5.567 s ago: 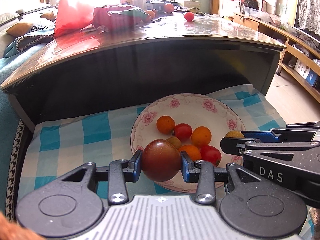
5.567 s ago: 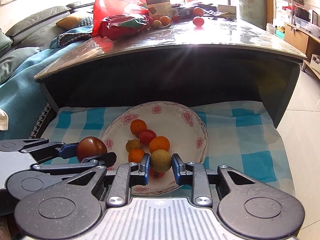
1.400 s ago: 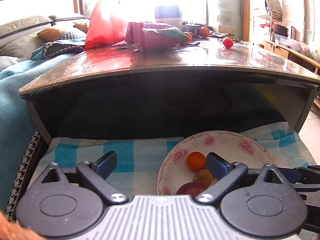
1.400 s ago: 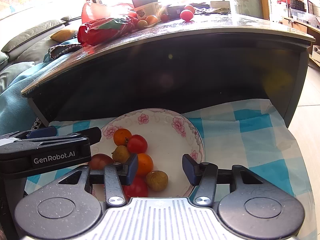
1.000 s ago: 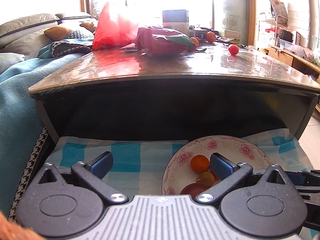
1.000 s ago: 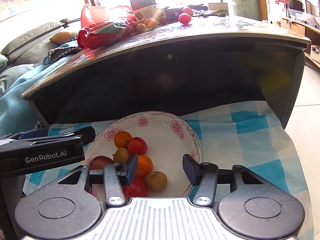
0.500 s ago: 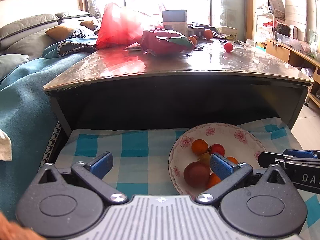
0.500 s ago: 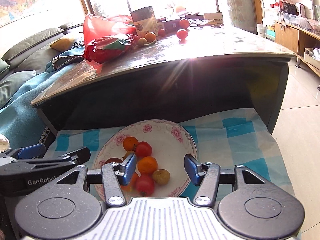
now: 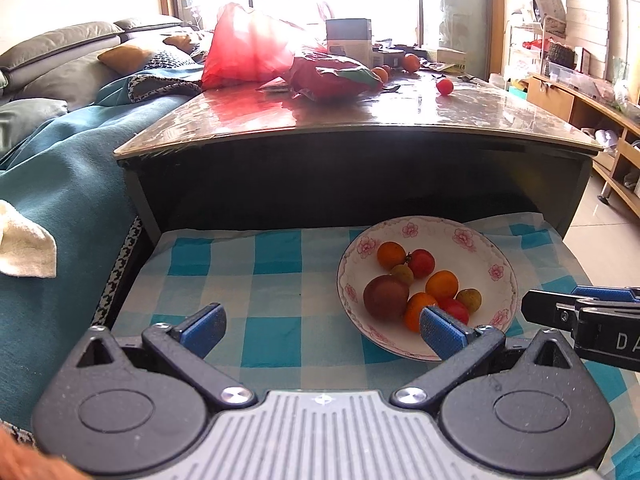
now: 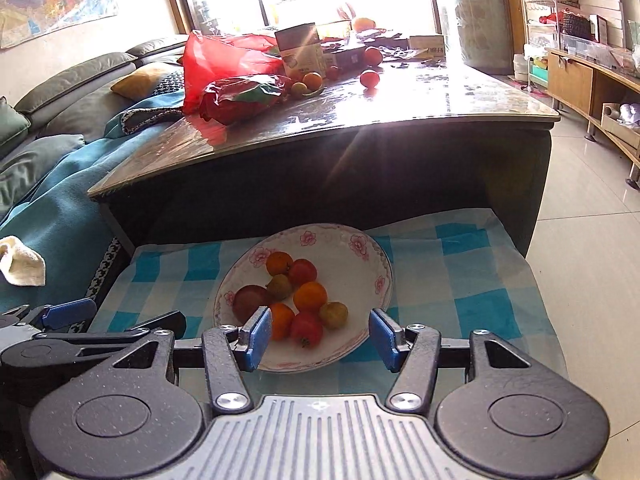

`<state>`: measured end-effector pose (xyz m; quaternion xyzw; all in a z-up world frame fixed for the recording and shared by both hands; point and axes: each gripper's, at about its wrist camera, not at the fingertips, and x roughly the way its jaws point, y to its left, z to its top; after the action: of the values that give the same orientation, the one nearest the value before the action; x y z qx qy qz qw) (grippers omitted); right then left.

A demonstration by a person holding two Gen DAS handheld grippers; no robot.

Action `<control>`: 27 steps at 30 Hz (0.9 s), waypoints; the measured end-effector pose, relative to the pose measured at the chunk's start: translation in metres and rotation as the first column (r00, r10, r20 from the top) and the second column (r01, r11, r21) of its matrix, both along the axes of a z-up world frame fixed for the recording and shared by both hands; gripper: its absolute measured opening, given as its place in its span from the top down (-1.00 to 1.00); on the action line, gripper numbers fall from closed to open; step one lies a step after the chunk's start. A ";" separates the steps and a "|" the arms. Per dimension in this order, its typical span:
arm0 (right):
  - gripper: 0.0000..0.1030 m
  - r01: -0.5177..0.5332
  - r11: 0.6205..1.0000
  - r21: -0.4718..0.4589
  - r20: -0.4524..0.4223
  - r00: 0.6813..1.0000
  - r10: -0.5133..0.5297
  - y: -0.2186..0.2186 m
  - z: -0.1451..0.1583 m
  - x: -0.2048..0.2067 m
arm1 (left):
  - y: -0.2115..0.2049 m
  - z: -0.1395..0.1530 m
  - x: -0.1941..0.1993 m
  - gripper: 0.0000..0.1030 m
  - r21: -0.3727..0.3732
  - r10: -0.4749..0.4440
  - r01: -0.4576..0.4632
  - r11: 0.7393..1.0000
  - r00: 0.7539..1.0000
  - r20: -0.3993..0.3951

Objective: Organize fruits

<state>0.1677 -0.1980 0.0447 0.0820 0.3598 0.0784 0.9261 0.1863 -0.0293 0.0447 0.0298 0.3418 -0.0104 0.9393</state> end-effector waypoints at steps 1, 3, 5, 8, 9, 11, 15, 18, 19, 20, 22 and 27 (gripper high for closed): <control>0.03 0.001 1.000 0.000 -0.002 1.000 -0.001 0.000 0.000 -0.003 | 0.000 0.001 -0.003 -1.00 -0.002 -0.001 0.001 1.000 1.000 0.002; 0.03 0.002 1.000 0.000 -0.004 1.000 -0.002 -0.001 0.000 -0.010 | -0.001 0.001 -0.008 -1.00 -0.005 -0.006 0.006 1.000 1.000 0.001; 0.03 0.002 1.000 -0.003 -0.009 1.000 -0.002 0.000 -0.001 -0.014 | 0.000 0.001 -0.012 -1.00 -0.008 -0.007 0.007 1.000 1.000 -0.001; 0.03 0.004 1.000 -0.003 -0.013 1.000 -0.004 -0.001 -0.001 -0.021 | 0.001 0.002 -0.020 -1.00 -0.017 -0.008 0.008 1.000 1.000 -0.007; 0.03 0.006 1.000 -0.002 -0.013 1.000 -0.006 -0.001 0.000 -0.024 | 0.001 0.002 -0.023 -1.00 -0.021 -0.006 0.006 1.000 1.000 -0.008; 0.03 0.009 1.000 0.002 -0.012 1.000 -0.009 -0.001 0.001 -0.030 | 0.001 0.001 -0.029 -1.00 -0.029 -0.006 0.006 1.000 1.000 -0.012; 0.03 0.018 1.000 0.009 -0.012 1.000 -0.017 -0.003 0.003 -0.042 | 0.001 0.001 -0.042 -1.00 -0.025 -0.010 0.010 1.000 1.000 -0.014; 0.02 0.022 1.000 0.009 -0.013 1.000 -0.022 -0.003 0.003 -0.051 | 0.000 0.002 -0.052 -1.00 -0.022 -0.014 0.013 1.000 1.000 -0.015; 0.02 0.023 1.000 0.011 -0.015 1.000 -0.023 -0.004 0.004 -0.054 | 0.000 0.003 -0.055 -1.00 -0.023 -0.015 0.014 1.000 1.000 -0.015; 0.02 0.025 1.000 0.012 -0.015 1.000 -0.025 -0.004 0.004 -0.058 | 0.001 0.004 -0.058 -1.00 -0.026 -0.015 0.014 1.000 1.000 -0.013; 0.02 0.027 1.000 0.015 -0.015 1.000 -0.027 -0.004 0.004 -0.065 | 0.001 0.006 -0.065 -1.00 -0.028 -0.018 0.018 0.999 1.000 -0.011; 0.02 0.022 1.000 0.015 -0.018 1.000 -0.022 -0.002 0.005 -0.079 | 0.001 0.005 -0.081 -1.00 -0.013 -0.019 0.019 1.000 1.000 -0.016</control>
<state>0.0883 -0.1995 0.0497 0.0936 0.3665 0.0701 0.9230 0.1056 -0.0283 0.0496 0.0267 0.3490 -0.0217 0.9365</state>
